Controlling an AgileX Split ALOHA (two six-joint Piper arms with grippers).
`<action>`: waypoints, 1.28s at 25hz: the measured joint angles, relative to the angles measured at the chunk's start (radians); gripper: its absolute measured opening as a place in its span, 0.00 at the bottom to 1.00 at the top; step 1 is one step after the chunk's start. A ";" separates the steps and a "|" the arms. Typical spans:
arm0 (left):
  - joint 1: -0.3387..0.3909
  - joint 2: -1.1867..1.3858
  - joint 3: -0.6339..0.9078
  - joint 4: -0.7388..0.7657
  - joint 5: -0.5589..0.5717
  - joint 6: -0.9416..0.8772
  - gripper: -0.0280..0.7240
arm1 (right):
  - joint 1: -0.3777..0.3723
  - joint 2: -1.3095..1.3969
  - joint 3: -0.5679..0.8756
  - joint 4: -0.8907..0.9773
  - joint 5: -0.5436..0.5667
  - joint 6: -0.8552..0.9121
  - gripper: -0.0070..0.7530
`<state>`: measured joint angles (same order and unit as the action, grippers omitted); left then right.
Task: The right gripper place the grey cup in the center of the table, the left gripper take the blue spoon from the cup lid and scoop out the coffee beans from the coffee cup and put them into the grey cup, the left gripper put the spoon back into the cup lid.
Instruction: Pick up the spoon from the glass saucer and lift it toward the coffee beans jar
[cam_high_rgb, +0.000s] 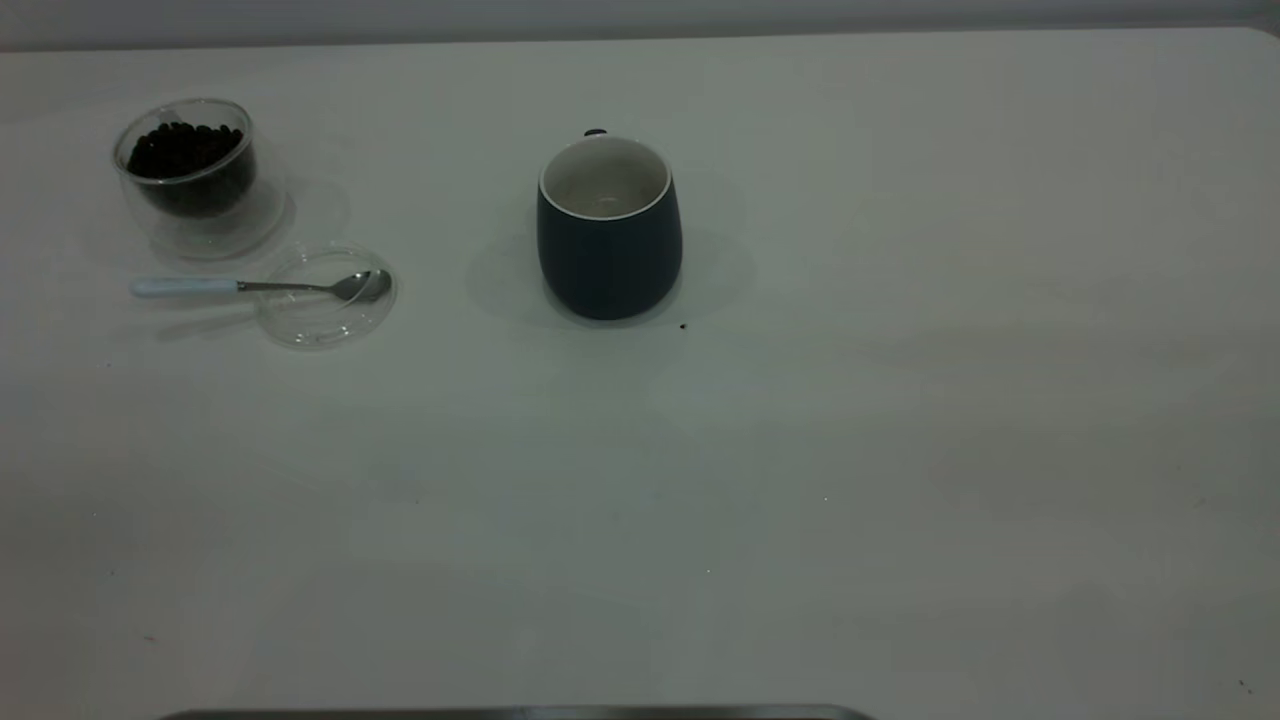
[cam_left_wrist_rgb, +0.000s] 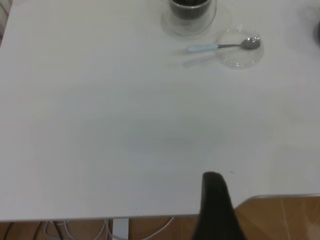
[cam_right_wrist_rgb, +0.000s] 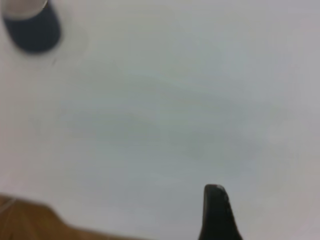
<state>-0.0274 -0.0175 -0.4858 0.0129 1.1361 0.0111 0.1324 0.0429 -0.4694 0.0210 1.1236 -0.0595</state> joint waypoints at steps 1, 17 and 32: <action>0.000 0.000 0.000 0.000 0.000 0.000 0.82 | -0.016 -0.015 0.000 -0.002 0.000 0.000 0.62; 0.000 0.000 0.000 0.000 0.000 0.000 0.82 | -0.117 -0.059 0.000 -0.021 0.003 -0.015 0.62; 0.000 0.000 0.000 0.000 0.000 0.000 0.82 | -0.119 -0.059 0.000 -0.021 0.003 -0.018 0.62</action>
<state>-0.0274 -0.0175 -0.4858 0.0129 1.1361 0.0111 0.0137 -0.0162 -0.4694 0.0000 1.1269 -0.0774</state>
